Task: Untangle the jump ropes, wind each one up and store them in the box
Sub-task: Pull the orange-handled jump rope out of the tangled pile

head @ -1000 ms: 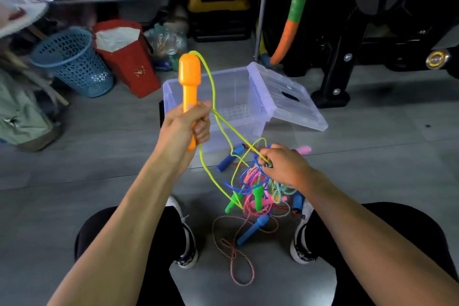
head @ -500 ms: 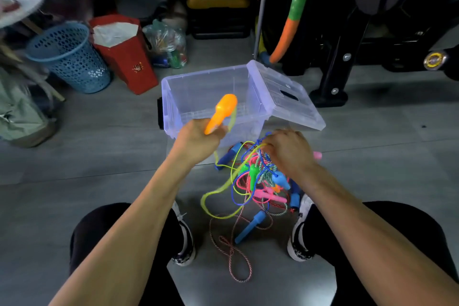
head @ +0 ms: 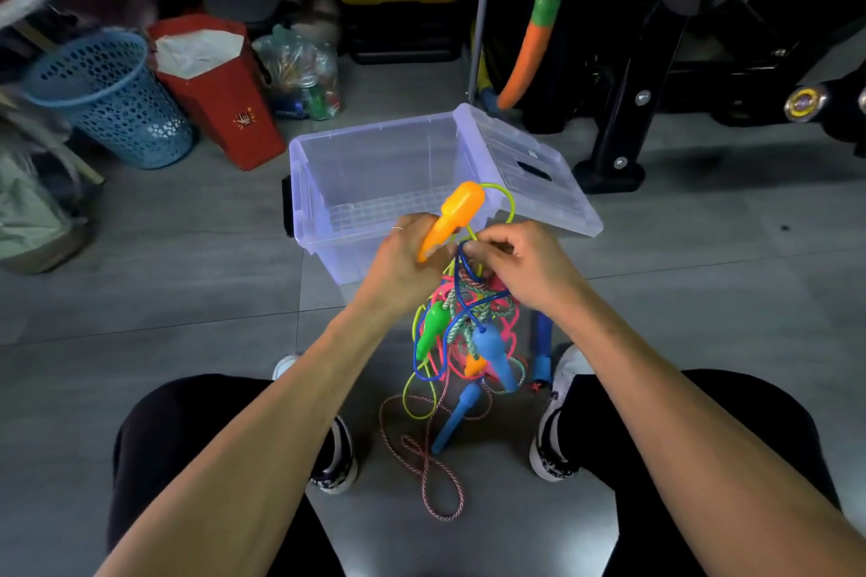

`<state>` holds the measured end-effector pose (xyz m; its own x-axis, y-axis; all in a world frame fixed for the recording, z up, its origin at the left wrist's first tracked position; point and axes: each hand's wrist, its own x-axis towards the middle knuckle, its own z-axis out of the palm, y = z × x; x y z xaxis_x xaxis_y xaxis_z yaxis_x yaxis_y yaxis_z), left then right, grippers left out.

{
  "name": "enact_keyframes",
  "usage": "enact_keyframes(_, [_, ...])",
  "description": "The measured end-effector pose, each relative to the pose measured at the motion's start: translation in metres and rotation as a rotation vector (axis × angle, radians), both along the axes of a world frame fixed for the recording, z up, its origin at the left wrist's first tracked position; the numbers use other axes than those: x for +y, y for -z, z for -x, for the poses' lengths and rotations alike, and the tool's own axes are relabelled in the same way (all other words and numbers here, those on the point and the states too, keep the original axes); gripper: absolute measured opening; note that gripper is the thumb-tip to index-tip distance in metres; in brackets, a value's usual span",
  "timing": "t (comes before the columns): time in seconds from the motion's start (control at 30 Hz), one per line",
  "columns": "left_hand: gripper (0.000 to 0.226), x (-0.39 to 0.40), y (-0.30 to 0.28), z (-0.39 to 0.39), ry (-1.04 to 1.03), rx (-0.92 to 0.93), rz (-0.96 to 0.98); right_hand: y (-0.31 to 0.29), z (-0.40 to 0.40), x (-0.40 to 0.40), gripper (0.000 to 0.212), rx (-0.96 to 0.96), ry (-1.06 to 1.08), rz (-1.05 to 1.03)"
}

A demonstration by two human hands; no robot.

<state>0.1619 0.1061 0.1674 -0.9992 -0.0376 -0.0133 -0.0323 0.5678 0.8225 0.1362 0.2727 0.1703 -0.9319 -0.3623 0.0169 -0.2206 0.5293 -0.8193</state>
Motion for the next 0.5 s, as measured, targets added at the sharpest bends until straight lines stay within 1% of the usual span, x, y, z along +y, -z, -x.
enact_keyframes(0.1, [0.02,-0.001,-0.002,-0.002,0.052,-0.035,-0.019,-0.002,0.001,0.004,0.026,-0.019,-0.06,0.007])
enact_keyframes(0.17, [0.027,0.0,-0.003,-0.002,0.072,0.001,-0.051,-0.003,0.002,0.007,0.025,-0.022,-0.087,0.008])
enact_keyframes(0.2, [0.026,0.0,-0.004,-0.002,0.076,0.017,-0.064,-0.002,0.001,0.007,0.025,-0.016,-0.098,0.001])
enact_keyframes(0.27, [0.016,-0.001,-0.008,-0.001,0.067,0.007,-0.059,-0.002,0.0,0.006,0.026,-0.002,-0.111,-0.018])
enact_keyframes(0.33, [0.007,-0.002,-0.011,0.0,0.039,-0.047,-0.086,-0.002,0.0,0.006,0.026,0.001,-0.111,-0.031])
enact_keyframes(0.37, [0.008,-0.003,-0.013,0.0,0.026,-0.086,-0.129,-0.002,0.0,0.006,0.027,-0.007,-0.105,-0.04])
enact_keyframes(0.43, [0.017,-0.001,-0.018,-0.003,0.012,-0.178,-0.269,0.0,0.001,0.008,0.028,-0.04,-0.101,-0.072])
enact_keyframes(0.5, [0.021,0.001,-0.027,-0.007,0.013,-0.228,-0.408,0.005,0.001,0.01,0.023,-0.051,-0.111,-0.134])
